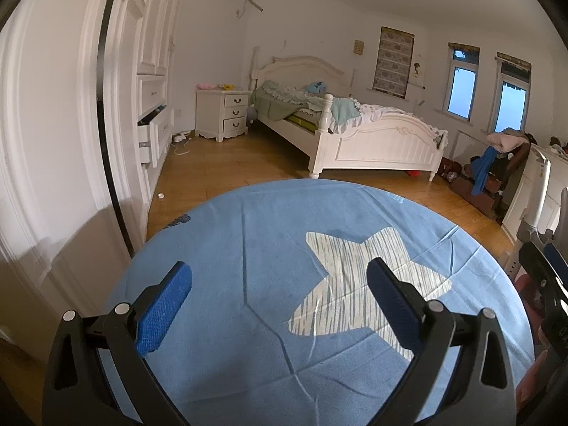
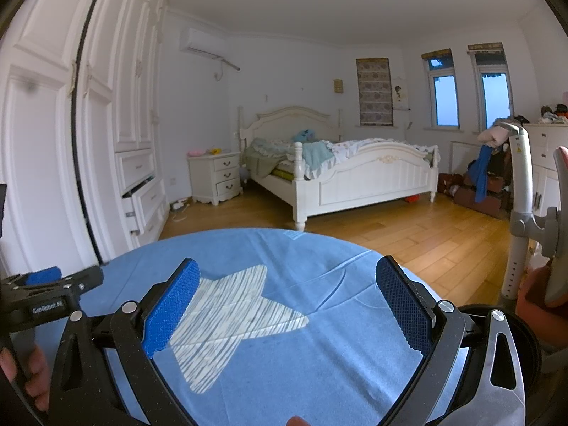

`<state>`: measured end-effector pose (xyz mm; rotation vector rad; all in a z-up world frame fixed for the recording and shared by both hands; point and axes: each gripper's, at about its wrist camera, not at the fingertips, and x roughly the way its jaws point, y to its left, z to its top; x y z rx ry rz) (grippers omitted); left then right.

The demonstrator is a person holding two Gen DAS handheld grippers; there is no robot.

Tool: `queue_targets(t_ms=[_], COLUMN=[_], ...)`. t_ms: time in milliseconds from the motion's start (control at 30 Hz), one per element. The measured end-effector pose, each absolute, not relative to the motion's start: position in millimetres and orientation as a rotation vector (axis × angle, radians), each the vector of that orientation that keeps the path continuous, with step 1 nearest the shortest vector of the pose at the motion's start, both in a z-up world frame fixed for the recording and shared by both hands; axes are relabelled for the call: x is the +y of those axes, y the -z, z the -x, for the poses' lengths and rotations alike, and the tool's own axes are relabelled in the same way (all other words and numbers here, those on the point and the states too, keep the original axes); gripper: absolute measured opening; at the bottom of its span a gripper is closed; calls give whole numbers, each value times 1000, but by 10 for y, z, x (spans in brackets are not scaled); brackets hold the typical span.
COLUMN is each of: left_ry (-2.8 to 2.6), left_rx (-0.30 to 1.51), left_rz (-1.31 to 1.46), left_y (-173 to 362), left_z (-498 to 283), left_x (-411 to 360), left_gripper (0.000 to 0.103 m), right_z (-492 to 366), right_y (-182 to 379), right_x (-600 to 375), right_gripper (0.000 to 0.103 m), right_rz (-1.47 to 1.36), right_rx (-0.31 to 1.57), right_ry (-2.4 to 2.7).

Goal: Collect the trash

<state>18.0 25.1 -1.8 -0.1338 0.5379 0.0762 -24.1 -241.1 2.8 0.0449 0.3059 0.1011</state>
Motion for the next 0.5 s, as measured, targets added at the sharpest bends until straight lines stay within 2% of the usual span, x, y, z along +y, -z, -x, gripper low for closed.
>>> queue_targets(t_ms=[500], left_ry=[-73], left_rx=[535], left_rz=[137], left_y=[9], left_z=[-150], left_x=[217], left_gripper=[98], right_z=[243], right_y=[-31], right_x=[-2414], right_gripper=[98], right_rz=[-45], right_rx=[305], right_ry=[-101])
